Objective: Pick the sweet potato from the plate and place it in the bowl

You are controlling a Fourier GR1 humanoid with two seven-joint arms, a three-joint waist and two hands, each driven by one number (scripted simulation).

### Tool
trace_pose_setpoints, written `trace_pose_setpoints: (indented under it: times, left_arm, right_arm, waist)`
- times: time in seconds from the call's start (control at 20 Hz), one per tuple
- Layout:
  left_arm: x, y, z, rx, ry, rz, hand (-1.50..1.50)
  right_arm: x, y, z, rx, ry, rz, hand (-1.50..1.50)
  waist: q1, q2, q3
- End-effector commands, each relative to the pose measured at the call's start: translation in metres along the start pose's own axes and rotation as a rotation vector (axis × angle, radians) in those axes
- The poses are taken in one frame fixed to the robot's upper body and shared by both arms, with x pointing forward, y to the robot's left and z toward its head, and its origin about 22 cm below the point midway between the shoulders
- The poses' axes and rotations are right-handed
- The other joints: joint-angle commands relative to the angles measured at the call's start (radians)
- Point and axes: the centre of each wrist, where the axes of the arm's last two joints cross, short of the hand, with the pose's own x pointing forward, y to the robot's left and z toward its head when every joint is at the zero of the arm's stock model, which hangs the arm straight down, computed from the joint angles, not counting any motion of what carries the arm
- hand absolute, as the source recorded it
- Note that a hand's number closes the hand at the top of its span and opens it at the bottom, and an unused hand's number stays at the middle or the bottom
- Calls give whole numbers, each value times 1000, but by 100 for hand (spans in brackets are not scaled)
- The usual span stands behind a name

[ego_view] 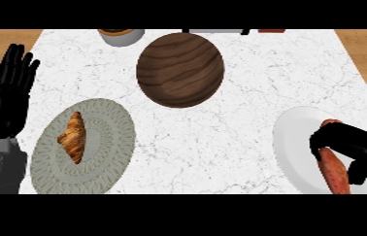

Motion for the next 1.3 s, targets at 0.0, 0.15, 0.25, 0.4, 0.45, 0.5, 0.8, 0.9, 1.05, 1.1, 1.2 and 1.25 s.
trace_pose_setpoints:
  times: [0.0,0.15,0.25,0.4,0.45,0.5,0.8,0.9,1.05,1.1,1.2,1.25]
  left_arm:
    - [10,10,-20,-25,-9,6,0]
    - [9,-32,-14,-95,-58,44,0]
    - [17,-38,-20,-136,-85,46,0]
    - [19,-48,-27,-137,-83,49,0]
    - [19,-49,-24,-149,-93,55,0]
    - [16,-53,-22,-149,-79,62,0]
    - [18,-50,-29,-132,-85,50,0]
    - [7,-46,-20,-121,-65,47,0]
    - [21,-42,-34,-131,-63,49,0]
    - [18,-51,-32,-128,-70,38,0]
    - [11,-47,-27,-128,-59,52,0]
    - [16,-50,-28,-117,-63,45,0]
  right_arm:
    - [-23,-34,-23,-51,-1,14,150]
    - [-36,-112,-20,-110,208,43,150]
    - [-39,-137,-10,-152,310,89,150]
    - [-41,-170,-11,-182,324,107,150]
    - [-45,-175,2,-197,345,93,150]
    - [-47,-171,-3,-222,355,96,150]
    - [-46,-221,17,-404,367,142,150]
    - [-47,-229,28,-436,308,126,150]
    - [-38,-260,22,-497,152,59,150]
    - [-38,-260,15,-543,137,70,150]
    - [-35,-273,19,-583,72,77,150]
    - [-33,-277,16,-595,54,67,150]
  waist:
    - [22,11,7]
    - [113,40,11]
    - [160,65,13]
    - [157,71,13]
    - [169,68,14]
    - [164,69,15]
    - [150,67,14]
    - [145,57,13]
    - [132,51,11]
    - [134,57,13]
    - [127,51,11]
    - [132,48,12]
